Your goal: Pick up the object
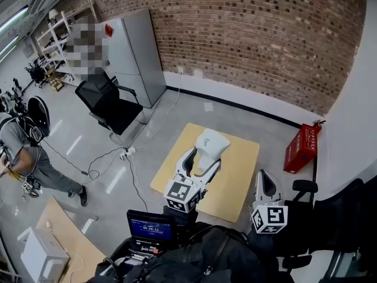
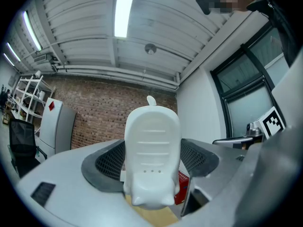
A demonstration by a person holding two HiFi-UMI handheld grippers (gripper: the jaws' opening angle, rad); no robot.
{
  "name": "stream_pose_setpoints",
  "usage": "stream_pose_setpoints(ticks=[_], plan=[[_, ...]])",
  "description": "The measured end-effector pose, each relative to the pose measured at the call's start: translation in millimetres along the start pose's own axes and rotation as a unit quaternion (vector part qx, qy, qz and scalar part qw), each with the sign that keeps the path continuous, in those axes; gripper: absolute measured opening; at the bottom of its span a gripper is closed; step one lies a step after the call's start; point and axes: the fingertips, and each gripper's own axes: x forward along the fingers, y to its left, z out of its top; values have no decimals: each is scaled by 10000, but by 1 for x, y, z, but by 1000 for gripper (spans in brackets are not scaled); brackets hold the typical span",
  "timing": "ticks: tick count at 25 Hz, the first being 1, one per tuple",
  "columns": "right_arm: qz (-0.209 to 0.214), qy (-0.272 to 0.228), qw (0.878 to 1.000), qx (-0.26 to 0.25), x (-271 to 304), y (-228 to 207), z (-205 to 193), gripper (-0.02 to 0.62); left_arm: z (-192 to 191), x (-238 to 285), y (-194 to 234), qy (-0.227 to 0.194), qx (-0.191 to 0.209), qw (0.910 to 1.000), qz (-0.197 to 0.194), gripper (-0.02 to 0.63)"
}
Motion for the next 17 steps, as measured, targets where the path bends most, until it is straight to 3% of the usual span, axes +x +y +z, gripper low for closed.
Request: stream_pose_setpoints(ticks=[17], plan=[[-70, 112, 9999, 28, 7, -9, -9, 5, -12, 13, 1, 125, -91, 9999, -68, 368]])
